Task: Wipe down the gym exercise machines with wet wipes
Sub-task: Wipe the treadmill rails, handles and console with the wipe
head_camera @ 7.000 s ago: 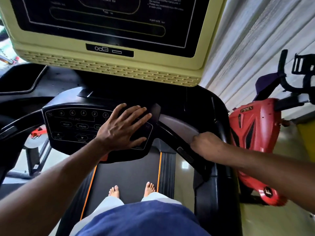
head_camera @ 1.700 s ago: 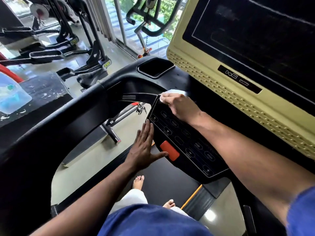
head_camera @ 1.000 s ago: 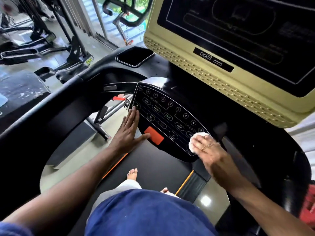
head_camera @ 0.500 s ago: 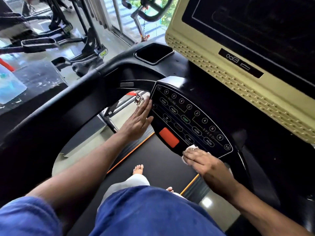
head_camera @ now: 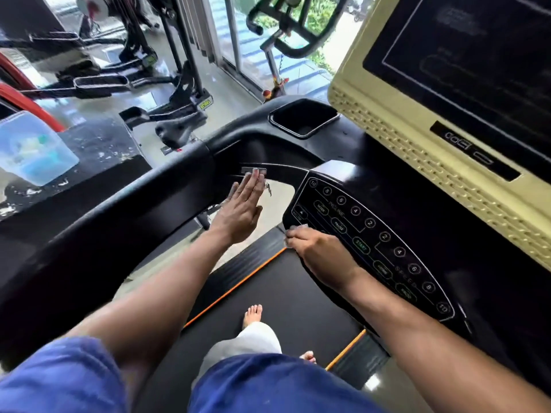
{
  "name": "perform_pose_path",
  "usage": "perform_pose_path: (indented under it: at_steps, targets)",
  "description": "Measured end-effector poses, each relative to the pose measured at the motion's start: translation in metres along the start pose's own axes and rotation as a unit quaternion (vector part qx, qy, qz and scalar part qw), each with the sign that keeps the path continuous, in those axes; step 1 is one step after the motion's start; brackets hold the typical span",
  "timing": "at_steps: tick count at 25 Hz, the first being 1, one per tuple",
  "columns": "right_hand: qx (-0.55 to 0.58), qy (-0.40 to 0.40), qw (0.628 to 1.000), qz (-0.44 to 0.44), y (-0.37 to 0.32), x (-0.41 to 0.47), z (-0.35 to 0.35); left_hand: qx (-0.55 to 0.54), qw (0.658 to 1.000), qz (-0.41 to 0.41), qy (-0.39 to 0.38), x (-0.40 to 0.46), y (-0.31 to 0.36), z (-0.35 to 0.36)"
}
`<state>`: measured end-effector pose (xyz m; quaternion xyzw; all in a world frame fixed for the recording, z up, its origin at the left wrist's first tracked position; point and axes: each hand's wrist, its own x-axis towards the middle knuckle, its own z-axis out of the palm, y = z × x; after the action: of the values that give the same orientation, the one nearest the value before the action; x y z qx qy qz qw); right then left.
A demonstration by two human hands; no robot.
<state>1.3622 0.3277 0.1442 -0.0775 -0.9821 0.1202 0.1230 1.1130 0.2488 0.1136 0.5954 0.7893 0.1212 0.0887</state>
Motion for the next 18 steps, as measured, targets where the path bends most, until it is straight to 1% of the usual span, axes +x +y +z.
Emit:
perform_pose_path:
  at_steps: [2, 4, 5, 6, 7, 8, 10, 11, 12, 13, 15, 16, 18]
  targets:
    - [-0.039, -0.003, 0.999, -0.002, 0.001, 0.025, 0.002, 0.014, 1.000, 0.001, -0.023, 0.018, -0.009, -0.005]
    - [-0.076, -0.027, 0.997, -0.001, 0.000, 0.046, 0.007, 0.017, 0.999, 0.020, -0.031, 0.027, -0.015, -0.002]
    - [-0.069, -0.036, 0.997, -0.001, -0.002, 0.053, 0.007, 0.015, 0.999, 0.028, -0.022, 0.027, -0.018, 0.001]
    - [-0.050, -0.022, 0.998, 0.010, 0.000, 0.059, 0.003, 0.013, 0.999, 0.037, -0.007, 0.027, -0.023, 0.003]
    - [-0.028, 0.013, 0.999, 0.032, 0.006, 0.063, -0.007, 0.011, 0.999, 0.045, 0.015, 0.026, -0.026, 0.005]
    - [-0.013, 0.066, 0.996, 0.067, 0.018, 0.067, -0.022, 0.002, 0.998, 0.054, 0.041, 0.029, -0.028, 0.005]
    - [-0.003, 0.169, 0.971, 0.172, 0.054, 0.077, -0.054, -0.049, 0.993, 0.084, 0.072, 0.045, -0.016, 0.002]
    - [0.010, 0.165, 0.957, 0.237, 0.071, 0.082, -0.069, -0.085, 0.989, 0.099, 0.071, 0.056, -0.002, -0.001]
    - [0.034, 0.123, 0.949, 0.288, 0.083, 0.085, -0.078, -0.114, 0.985, 0.112, 0.064, 0.065, 0.014, -0.003]
    - [0.063, 0.068, 0.946, 0.310, 0.090, 0.088, -0.081, -0.129, 0.983, 0.117, 0.058, 0.071, 0.031, -0.004]
    - [0.110, -0.012, 0.940, 0.324, 0.098, 0.095, -0.076, -0.114, 0.987, 0.102, 0.057, 0.077, 0.054, 0.000]
    - [0.104, -0.042, 0.938, 0.328, 0.105, 0.097, -0.074, -0.100, 0.989, 0.090, 0.060, 0.078, 0.059, 0.002]
    - [0.038, -0.081, 0.931, 0.353, 0.126, 0.095, -0.075, -0.085, 0.991, 0.089, 0.058, 0.078, 0.058, 0.006]
